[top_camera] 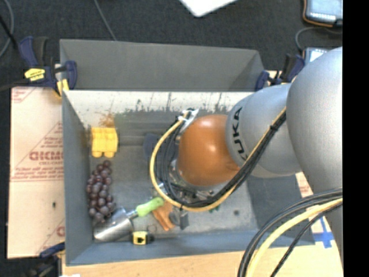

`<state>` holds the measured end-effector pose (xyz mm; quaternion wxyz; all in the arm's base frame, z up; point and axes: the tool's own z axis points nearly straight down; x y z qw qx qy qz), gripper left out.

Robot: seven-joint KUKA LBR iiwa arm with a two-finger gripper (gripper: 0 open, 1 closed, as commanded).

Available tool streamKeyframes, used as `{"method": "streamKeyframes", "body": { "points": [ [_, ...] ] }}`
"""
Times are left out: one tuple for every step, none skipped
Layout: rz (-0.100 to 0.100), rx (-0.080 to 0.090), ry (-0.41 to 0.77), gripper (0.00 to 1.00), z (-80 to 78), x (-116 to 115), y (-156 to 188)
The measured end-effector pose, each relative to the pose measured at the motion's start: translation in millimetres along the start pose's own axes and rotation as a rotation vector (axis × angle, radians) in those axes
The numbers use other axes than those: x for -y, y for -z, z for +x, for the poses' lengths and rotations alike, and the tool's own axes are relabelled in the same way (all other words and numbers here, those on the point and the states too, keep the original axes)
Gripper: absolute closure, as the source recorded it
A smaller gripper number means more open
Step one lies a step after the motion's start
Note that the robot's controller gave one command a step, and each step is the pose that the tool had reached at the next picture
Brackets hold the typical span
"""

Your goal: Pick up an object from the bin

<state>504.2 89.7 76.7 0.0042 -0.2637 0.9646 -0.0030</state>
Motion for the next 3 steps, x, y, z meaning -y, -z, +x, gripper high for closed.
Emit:
{"method": "streamKeyframes", "body": {
  "points": [
    [0.000,0.000,-0.001,1.00,0.0,0.0,0.0],
    [-0.005,-0.006,0.004,1.00,1.1,-5.8,40.1],
    [0.000,0.002,-0.004,1.00,-19.6,19.9,124.0]
  ]
}}
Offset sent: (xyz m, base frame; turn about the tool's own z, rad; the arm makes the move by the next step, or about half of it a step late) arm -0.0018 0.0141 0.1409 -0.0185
